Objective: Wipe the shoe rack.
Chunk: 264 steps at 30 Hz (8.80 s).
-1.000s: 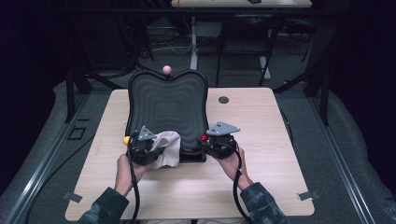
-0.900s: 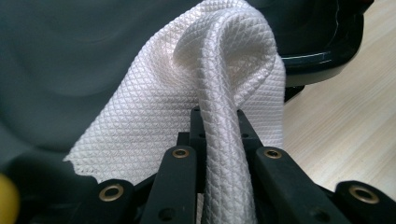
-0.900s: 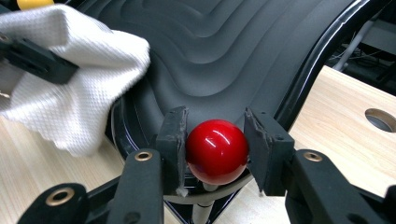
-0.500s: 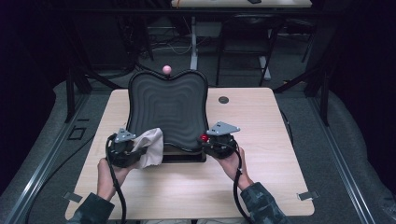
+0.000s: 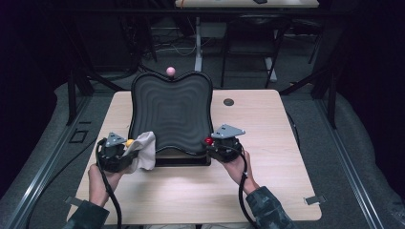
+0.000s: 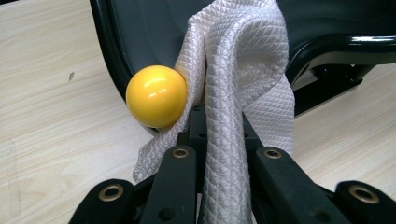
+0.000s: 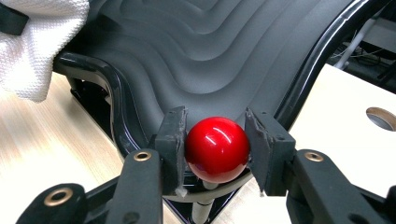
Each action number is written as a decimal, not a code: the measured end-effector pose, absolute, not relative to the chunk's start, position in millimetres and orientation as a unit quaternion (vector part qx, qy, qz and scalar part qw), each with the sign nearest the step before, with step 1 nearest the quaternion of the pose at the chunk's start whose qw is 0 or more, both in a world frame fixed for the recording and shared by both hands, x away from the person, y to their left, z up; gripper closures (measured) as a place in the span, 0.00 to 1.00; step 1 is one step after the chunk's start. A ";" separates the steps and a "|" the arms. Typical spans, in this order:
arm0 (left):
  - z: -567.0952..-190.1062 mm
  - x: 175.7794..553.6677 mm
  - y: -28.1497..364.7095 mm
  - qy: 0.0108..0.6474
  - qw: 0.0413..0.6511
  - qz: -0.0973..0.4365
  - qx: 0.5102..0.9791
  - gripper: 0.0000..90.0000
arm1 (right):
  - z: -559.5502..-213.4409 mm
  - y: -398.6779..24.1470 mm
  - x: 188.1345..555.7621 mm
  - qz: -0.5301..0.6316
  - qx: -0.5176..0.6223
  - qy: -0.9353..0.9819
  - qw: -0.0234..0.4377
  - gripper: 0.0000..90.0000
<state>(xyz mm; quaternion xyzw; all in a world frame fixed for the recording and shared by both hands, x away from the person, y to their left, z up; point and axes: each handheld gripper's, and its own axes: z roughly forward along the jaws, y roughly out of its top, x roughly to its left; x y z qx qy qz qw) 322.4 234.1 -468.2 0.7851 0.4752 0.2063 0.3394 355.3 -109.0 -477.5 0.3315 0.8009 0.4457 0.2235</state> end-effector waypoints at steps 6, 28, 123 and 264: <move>-470.7 324.1 228.8 0.470 0.345 0.195 0.789 0.92 | -477.8 -109.3 355.6 0.446 0.332 0.801 0.222 0.66; -475.8 342.5 165.1 0.418 0.369 0.174 0.812 0.92 | -479.2 -110.2 356.3 0.448 0.335 0.800 0.218 0.66; -443.6 325.8 222.9 0.440 0.367 0.220 0.790 0.92 | -481.9 -106.2 359.0 0.427 0.332 0.809 0.230 0.64; -389.9 476.2 257.2 0.545 0.309 0.287 0.725 0.92 | -486.4 -110.2 342.0 0.431 0.254 0.836 0.226 0.67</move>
